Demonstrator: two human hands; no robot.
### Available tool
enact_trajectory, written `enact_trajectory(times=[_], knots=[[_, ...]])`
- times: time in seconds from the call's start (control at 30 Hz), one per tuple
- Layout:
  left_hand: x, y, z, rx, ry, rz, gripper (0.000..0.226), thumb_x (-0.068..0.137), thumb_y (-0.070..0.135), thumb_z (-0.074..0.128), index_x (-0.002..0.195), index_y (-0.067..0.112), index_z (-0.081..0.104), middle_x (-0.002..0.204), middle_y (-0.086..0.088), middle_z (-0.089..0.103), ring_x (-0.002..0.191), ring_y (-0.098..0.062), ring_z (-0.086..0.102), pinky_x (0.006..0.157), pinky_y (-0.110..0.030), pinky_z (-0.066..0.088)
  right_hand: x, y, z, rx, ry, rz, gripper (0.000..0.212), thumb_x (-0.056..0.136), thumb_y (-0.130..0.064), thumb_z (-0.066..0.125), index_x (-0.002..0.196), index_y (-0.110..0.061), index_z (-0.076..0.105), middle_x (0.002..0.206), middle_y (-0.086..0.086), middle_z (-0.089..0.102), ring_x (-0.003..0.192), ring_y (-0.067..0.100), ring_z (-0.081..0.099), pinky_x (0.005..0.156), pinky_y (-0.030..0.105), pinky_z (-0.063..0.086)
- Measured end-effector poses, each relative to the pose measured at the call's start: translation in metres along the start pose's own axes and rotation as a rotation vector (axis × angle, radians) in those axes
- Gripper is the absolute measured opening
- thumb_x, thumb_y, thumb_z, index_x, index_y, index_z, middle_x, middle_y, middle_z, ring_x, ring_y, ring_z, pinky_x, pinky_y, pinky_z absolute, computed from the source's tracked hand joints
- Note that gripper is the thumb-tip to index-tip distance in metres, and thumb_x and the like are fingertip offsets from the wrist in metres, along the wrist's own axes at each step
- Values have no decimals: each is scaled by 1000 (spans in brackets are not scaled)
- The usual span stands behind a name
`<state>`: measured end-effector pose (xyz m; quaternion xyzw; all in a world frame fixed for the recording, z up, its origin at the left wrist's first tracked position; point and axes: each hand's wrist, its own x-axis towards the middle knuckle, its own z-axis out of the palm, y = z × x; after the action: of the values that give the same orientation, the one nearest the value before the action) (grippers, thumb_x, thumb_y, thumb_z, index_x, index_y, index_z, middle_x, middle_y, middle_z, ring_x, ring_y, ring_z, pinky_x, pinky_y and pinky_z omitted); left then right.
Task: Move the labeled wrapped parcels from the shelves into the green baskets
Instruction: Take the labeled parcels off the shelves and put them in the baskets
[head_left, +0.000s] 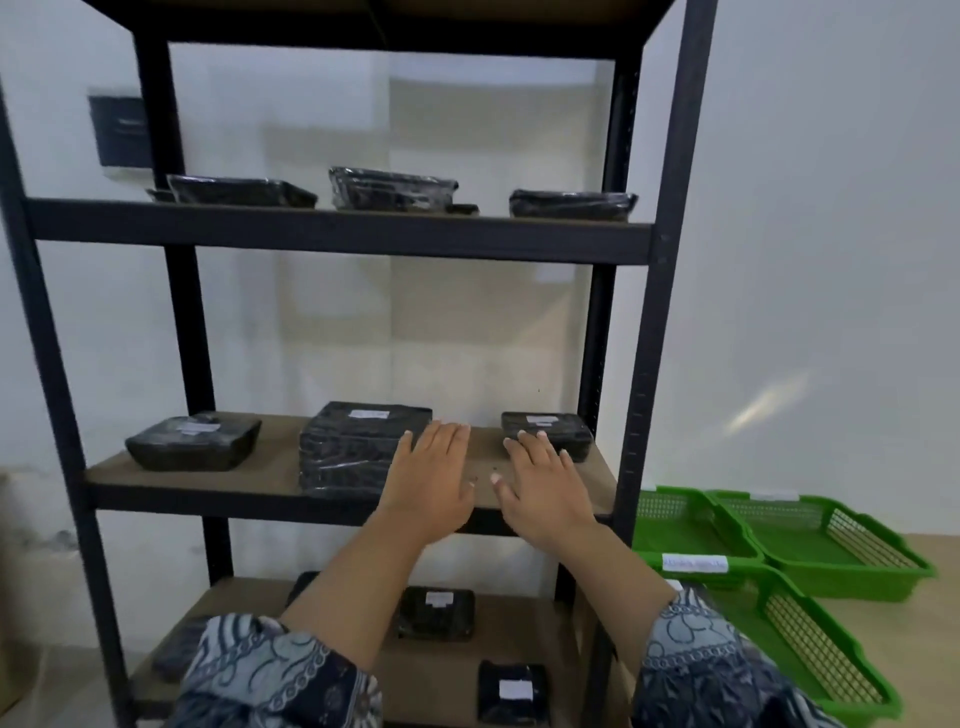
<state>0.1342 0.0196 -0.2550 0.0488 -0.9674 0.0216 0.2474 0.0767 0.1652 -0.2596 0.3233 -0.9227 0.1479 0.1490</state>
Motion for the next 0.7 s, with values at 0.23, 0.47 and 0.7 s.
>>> enact_trajectory(times=[0.23, 0.47, 0.7], knots=[[50, -31, -48, 47, 124, -13, 68, 90, 34, 41, 148, 11, 13, 155, -6, 18, 142, -23, 11, 114, -46, 15, 59, -21, -45, -46, 89, -56, 58, 98, -42, 29, 149, -16, 21, 159, 7, 16, 148, 24, 6, 120, 44, 10], [98, -69, -105, 107, 295, -39, 70, 89, 34, 45, 148, 10, 15, 154, -7, 21, 142, -23, 13, 113, -44, 18, 113, -40, -97, -93, 221, -172, 56, 98, -43, 32, 146, -15, 27, 158, 8, 18, 148, 26, 8, 120, 45, 11], [130, -123, -153, 162, 440, -48, 67, 87, 32, 49, 145, 9, 26, 147, -8, 35, 137, -24, 26, 109, -46, 27, 165, -69, -148, -174, 387, -236, 55, 96, -43, 35, 143, -15, 34, 154, 8, 26, 145, 25, 17, 119, 44, 12]])
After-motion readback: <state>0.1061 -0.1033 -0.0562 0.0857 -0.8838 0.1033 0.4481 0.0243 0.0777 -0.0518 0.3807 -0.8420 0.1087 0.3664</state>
